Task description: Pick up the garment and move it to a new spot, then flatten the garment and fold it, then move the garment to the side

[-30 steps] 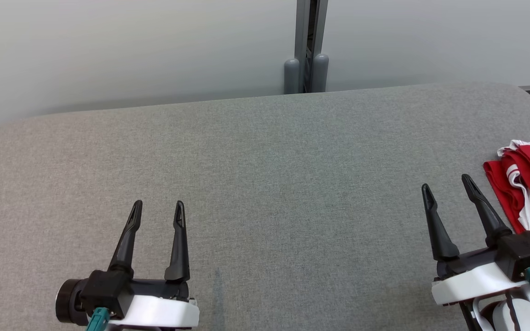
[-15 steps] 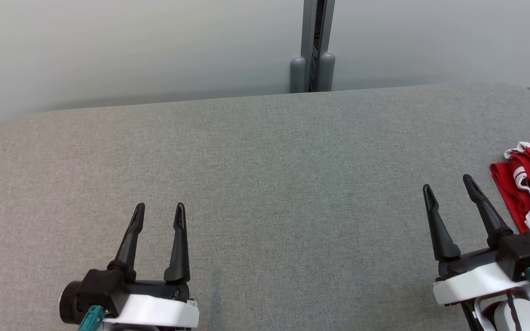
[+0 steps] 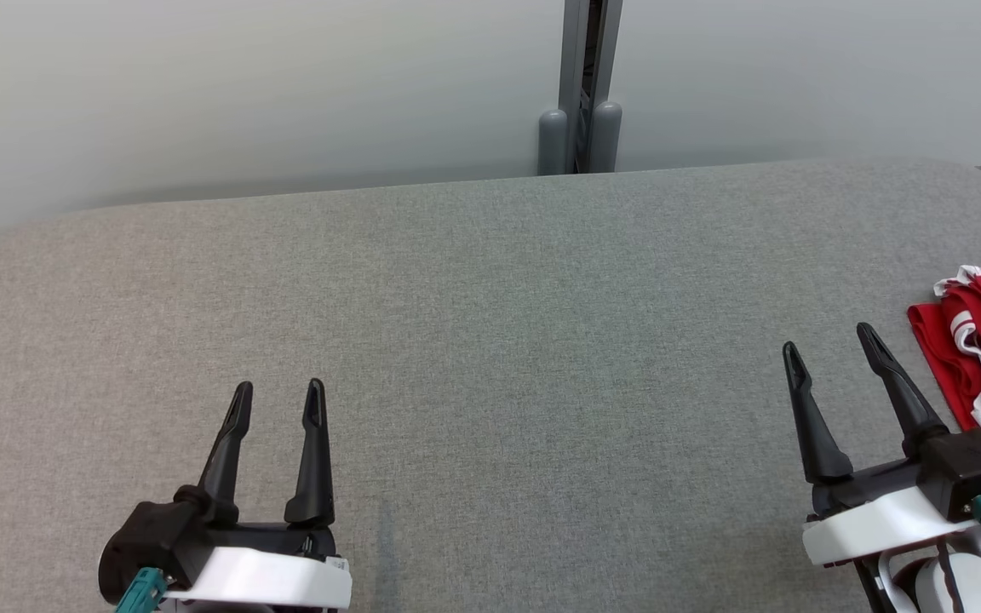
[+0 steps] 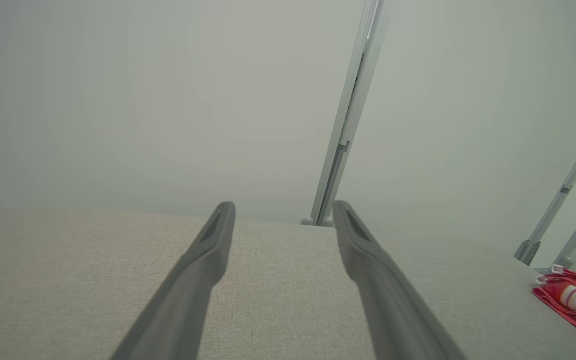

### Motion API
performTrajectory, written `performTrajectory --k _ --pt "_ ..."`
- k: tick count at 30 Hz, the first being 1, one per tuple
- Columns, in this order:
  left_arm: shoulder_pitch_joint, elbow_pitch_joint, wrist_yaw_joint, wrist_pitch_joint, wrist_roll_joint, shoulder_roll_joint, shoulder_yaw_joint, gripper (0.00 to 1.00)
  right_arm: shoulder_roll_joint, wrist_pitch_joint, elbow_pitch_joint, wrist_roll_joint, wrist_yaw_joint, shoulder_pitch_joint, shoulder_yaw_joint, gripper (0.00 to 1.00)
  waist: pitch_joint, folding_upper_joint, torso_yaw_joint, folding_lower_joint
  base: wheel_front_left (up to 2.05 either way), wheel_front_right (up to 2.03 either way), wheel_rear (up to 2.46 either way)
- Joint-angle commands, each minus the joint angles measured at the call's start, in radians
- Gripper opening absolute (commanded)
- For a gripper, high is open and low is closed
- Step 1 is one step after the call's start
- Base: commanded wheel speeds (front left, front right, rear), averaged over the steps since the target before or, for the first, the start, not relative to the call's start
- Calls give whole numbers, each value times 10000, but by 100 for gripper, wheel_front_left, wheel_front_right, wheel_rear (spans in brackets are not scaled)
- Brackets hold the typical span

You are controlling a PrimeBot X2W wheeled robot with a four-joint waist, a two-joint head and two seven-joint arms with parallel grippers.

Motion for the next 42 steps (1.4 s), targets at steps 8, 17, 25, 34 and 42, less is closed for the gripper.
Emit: performTrajectory --k 8,17,25,34,42 --pt "136 85 -110 0 -284 42 127 100 -95 -51 17 -34 -2 40 6 100 -31 -1 39 0 0 0 0" --pt "216 232 -166 2 -595 -15 125 0 36 21 135 -26 0 70 96 0 18 -1 115 0 0 0 0" --pt "231 527 -246 153 -1451 -19 108 0 117 274 327 1094 0 330 -92 0 -8 -1 119 1 0 0 0" --pt "-123 903 -479 430 -2947 0 110 0 63 716 333 3049 0 441 -487 0 -57 -1 127 1 0 0 0" --pt "-406 1219 -669 652 -4145 11 109 0 36 1074 332 4597 0 530 -809 0 -101 -1 133 1 0 0 0"
